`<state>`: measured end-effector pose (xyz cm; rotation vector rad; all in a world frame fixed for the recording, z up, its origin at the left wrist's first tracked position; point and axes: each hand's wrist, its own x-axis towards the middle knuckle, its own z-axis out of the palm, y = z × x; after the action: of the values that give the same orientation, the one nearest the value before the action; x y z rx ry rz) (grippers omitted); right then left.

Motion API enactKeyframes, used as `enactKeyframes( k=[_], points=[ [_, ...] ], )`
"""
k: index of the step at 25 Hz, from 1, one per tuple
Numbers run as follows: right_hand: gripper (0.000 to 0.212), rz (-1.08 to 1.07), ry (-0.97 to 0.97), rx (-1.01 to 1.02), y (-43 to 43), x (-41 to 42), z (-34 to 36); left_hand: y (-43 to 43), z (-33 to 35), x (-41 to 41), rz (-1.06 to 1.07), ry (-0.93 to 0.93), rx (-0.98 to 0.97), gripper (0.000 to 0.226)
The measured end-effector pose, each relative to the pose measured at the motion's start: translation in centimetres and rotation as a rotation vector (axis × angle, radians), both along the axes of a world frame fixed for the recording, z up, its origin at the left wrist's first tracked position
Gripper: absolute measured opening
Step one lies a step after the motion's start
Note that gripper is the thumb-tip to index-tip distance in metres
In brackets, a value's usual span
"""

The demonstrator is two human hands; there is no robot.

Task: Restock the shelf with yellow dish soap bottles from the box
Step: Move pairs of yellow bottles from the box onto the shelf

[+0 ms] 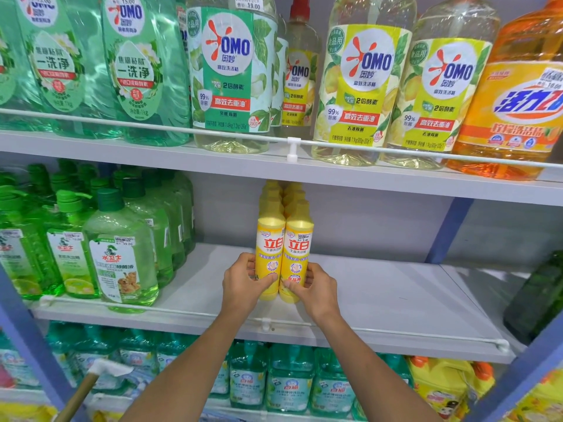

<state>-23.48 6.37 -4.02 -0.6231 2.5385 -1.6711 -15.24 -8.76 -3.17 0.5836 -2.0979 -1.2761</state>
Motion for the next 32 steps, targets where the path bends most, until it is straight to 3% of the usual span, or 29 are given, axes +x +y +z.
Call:
enactKeyframes(
  k=[8, 13, 16, 18, 21, 24, 28, 32],
  points=[
    [0.06, -0.017, -0.002, 0.058, 0.0, 0.0, 0.1, 0.0, 0.2, 0.1, -0.014, -0.025, -0.012, 0.055],
    [0.057, 0.023, 0.039, 0.214, 0.7, 0.8, 2.1, -0.8, 1.7, 1.1, -0.138, -0.166, -0.029, 0.061],
    [0.064, 0.035, 0.107, 0.367, 1.9, 2.1, 3.5, -1.6, 2.7, 2.9, -0.228, -0.336, -0.186, 0.073],
    [0.068, 0.062, 0.146, 0.502, 2.8, 3.5, 4.4, -2.1, 3.1, 4.6, -0.278, -0.461, -0.38, 0.077],
    [0.059, 0.12, 0.233, 0.69, 3.7, 6.0, 5.3, -2.0, 3.5, 6.5, -0.397, -0.644, -0.71, 0.082],
    [0.066, 0.174, 0.307, 0.865, 4.7, 8.9, 5.0, -0.5, 3.1, 8.9, -0.432, -0.713, -0.927, 0.089],
    [0.087, 0.26, 0.381, 1.051, 7.4, 13.5, 4.0, 3.4, 1.7, 13.8, -0.409, -0.75, -0.992, 0.094],
    [0.086, 0.307, 0.425, 1.041, 10.9, 17.2, 1.7, 7.2, 0.1, 18.8, -0.355, -0.793, -0.941, 0.094]
  ],
)
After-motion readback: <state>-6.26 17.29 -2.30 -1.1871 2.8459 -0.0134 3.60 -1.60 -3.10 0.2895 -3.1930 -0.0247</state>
